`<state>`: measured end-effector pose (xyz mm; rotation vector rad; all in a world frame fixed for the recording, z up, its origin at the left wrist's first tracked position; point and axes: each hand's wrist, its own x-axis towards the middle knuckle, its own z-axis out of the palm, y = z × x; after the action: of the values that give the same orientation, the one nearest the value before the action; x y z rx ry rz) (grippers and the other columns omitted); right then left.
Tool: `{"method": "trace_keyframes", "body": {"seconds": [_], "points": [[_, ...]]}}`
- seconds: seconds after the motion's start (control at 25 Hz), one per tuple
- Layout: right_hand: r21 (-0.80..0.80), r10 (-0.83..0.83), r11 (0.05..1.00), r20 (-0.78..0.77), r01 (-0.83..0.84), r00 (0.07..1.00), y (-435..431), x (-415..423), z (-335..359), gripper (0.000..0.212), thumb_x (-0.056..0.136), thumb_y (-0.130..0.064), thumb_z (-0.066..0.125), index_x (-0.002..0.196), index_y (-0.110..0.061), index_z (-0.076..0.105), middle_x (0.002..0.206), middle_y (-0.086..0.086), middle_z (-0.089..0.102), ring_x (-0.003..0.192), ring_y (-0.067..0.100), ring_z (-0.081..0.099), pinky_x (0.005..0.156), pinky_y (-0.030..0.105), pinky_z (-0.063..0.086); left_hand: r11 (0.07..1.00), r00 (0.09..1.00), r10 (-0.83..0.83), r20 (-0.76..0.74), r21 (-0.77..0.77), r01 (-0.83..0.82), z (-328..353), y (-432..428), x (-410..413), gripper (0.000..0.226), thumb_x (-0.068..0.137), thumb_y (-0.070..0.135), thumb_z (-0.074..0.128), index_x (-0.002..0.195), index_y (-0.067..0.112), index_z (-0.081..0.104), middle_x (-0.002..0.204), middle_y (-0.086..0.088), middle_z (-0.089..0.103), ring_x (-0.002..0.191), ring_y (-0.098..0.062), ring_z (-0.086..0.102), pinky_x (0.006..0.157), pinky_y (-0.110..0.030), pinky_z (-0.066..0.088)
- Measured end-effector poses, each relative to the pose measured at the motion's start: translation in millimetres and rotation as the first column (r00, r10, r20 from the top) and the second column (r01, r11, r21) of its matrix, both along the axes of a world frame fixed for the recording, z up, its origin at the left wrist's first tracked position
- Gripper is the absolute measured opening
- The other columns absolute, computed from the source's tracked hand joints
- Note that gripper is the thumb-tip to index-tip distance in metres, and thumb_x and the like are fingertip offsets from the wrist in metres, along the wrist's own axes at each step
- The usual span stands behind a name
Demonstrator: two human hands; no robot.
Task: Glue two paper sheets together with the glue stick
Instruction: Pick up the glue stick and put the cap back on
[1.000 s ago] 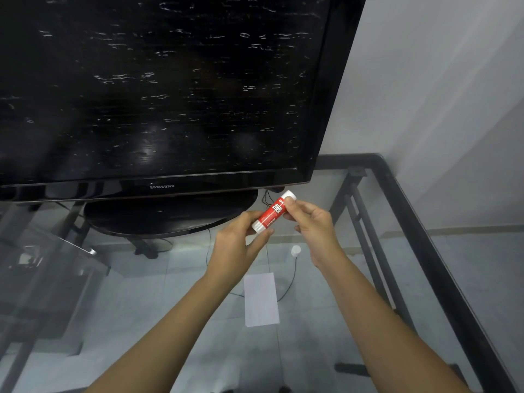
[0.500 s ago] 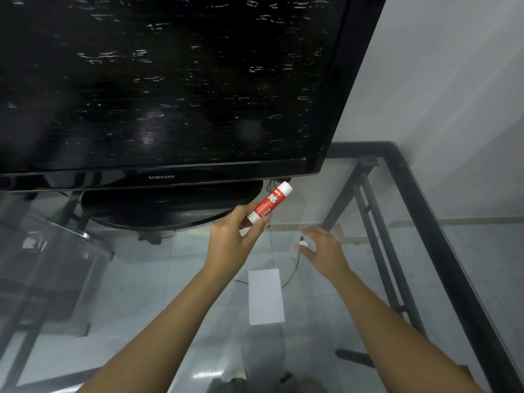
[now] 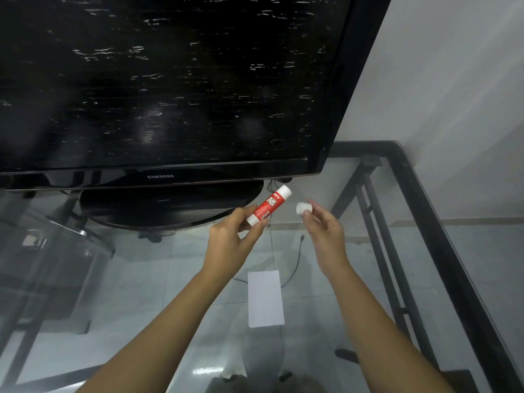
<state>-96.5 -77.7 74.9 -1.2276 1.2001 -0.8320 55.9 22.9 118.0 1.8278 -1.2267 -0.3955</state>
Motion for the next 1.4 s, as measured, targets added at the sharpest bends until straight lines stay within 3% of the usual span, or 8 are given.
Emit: {"method": "trace_keyframes", "body": {"seconds": [0.12,0.28,0.56,0.76,0.92,1.12,1.2,1.4], "points": [[0.031,-0.01,1.0,0.143,0.005,0.99,7.4,6.1,27.2,0.041,0.065,-0.058,0.067,0.104,-0.046,0.063,0.121,-0.013,0.06,0.114,0.009,0.053,0.09,0.025,0.044,1.0,1.0,-0.017,0.021,-0.012,0.018,0.1,0.0,-4.3,0.04,0.08,0.03,0.067,0.114,0.012,0.06,0.11,-0.006,0.067,0.087,-0.003,0.057,0.068,-0.001,0.04],[-0.023,0.025,1.0,0.181,-0.022,0.983,12.0,10.6,44.4,0.03,0.07,-0.049,0.065,0.099,-0.048,0.063,0.122,-0.009,0.06,0.118,0.015,0.051,0.096,0.033,0.042,0.999,0.997,-0.041,0.07,-0.011,0.042,1.9,0.6,-6.3,0.038,0.08,0.029,0.068,0.113,0.012,0.061,0.107,-0.005,0.068,0.085,-0.001,0.055,0.066,-0.003,0.039],[-0.131,0.212,0.971,0.084,-0.2,0.974,0.6,0.5,55.5,0.03,0.086,-0.024,0.059,0.112,-0.039,0.057,0.11,-0.02,0.06,0.108,0.003,0.053,0.079,0.006,0.045,0.989,0.985,-0.146,0.094,-0.003,0.147,12.2,3.8,7.4,0.041,0.079,0.027,0.069,0.116,0.011,0.063,0.106,-0.007,0.069,0.08,0.002,0.054,0.065,0.002,0.039],[-0.137,0.311,0.942,0.027,-0.305,0.95,-2.6,-1.2,58.1,0.035,0.087,-0.021,0.059,0.122,-0.025,0.057,0.114,-0.008,0.061,0.11,0.008,0.054,0.082,0.011,0.047,0.989,0.982,-0.143,0.126,-0.021,0.147,14.4,2.4,9.6,0.04,0.078,0.025,0.071,0.114,0.009,0.064,0.104,-0.009,0.07,0.082,-0.006,0.057,0.069,-0.007,0.04],[-0.151,0.254,0.958,0.057,-0.243,0.966,1.6,3.6,54.6,0.039,0.084,-0.031,0.061,0.121,-0.035,0.053,0.111,-0.02,0.059,0.106,0.0,0.054,0.082,0.009,0.046,0.994,0.984,-0.098,0.148,-0.041,0.105,9.0,-0.1,4.3,0.039,0.079,0.027,0.07,0.113,0.01,0.064,0.105,-0.009,0.07,0.084,-0.005,0.057,0.068,-0.005,0.038],[0.095,0.188,0.971,0.263,-0.22,0.946,7.5,12.3,32.7,0.057,0.068,-0.048,0.068,0.118,-0.024,0.055,0.117,-0.002,0.064,0.108,0.013,0.061,0.095,0.029,0.048,0.989,0.989,-0.111,0.094,-0.083,0.119,-7.6,-7.1,-3.5,0.034,0.082,0.025,0.068,0.113,0.012,0.062,0.103,-0.004,0.07,0.087,-0.007,0.06,0.075,-0.013,0.049],[0.108,0.212,0.965,0.209,-0.237,0.955,7.1,11.1,19.4,0.035,0.077,-0.04,0.067,0.107,-0.02,0.062,0.103,-0.002,0.07,0.101,0.013,0.064,0.087,0.025,0.052,0.988,0.985,-0.153,0.084,-0.002,0.153,-22.9,-8.0,-4.7,0.038,0.086,0.029,0.061,0.121,0.015,0.058,0.12,-0.003,0.064,0.105,-0.013,0.059,0.089,-0.023,0.047],[-0.058,0.191,0.977,-0.176,-0.204,0.966,6.0,-2.6,-12.0,0.015,0.082,-0.019,0.067,0.087,-0.032,0.062,0.078,-0.019,0.069,0.084,-0.006,0.062,0.072,0.009,0.042,0.919,0.968,-0.213,0.131,0.363,0.153,-81.3,9.5,6.3,0.055,0.098,0.039,0.024,0.147,0.018,0.01,0.157,0.0,0.009,0.143,-0.014,0.007,0.116,-0.034,0.014]]}}
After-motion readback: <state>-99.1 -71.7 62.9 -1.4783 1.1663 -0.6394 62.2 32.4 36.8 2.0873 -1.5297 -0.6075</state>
